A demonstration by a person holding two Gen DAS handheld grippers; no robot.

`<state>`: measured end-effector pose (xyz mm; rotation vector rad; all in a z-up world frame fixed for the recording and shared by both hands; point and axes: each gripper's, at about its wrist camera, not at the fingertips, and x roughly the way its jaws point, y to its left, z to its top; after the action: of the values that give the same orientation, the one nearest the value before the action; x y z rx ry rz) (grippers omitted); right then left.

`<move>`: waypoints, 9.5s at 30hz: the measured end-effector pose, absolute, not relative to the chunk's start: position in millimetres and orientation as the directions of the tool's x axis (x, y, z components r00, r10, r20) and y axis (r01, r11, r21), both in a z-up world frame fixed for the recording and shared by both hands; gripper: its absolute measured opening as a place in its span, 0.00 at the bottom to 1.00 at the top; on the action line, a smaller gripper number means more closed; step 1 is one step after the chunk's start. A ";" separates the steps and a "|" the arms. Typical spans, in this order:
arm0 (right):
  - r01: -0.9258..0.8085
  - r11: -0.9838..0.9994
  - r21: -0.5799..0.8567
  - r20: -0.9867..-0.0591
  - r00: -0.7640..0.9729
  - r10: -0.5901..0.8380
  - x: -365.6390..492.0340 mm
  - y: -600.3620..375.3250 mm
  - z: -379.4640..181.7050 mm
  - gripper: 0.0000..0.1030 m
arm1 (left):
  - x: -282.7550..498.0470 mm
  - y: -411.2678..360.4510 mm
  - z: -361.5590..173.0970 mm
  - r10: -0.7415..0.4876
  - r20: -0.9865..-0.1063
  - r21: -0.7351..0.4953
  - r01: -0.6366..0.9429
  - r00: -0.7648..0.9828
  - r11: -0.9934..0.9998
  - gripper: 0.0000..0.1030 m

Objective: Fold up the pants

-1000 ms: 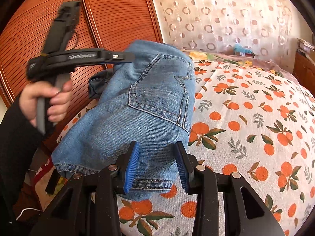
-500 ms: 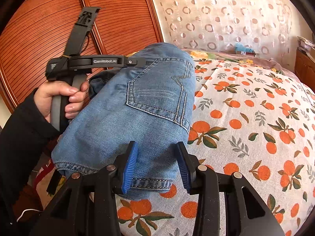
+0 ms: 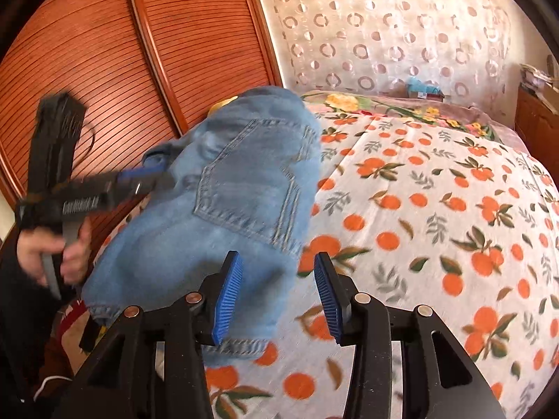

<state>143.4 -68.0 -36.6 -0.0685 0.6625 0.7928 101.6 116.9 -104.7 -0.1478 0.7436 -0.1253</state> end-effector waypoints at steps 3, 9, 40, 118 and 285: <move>-0.696 0.692 0.190 -0.576 0.492 0.653 156.6 -61.1 -30.7 0.45 | 102.3 115.4 -117.7 -0.181 -0.684 -0.203 0.054 0.707 0.978 0.52; -0.709 0.679 0.188 -0.610 0.458 0.647 184.1 -34.8 -35.0 0.50 | 109.5 111.9 -133.8 -0.195 -0.702 -0.220 0.051 0.685 0.974 0.56; -0.709 0.636 0.306 -0.633 0.347 0.692 225.4 -10.1 -62.5 0.41 | 120.8 113.6 -144.4 -0.326 -0.679 -0.370 0.077 0.658 0.926 0.42; -0.733 0.645 0.217 -0.546 0.456 0.702 376.5 120.3 -38.9 0.26 | 259.6 271.0 -57.2 -0.130 -0.739 -0.168 0.005 0.661 0.986 0.14; -0.391 0.920 0.037 -0.307 0.871 0.383 48.7 -141.1 10.3 0.74 | 41.6 -6.0 -2.6 0.006 -0.441 -0.015 -0.014 0.897 1.000 0.94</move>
<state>48.7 -141.1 10.3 -0.0261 0.3158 0.4045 41.6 -6.0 -2.6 -0.0184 0.4569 0.0102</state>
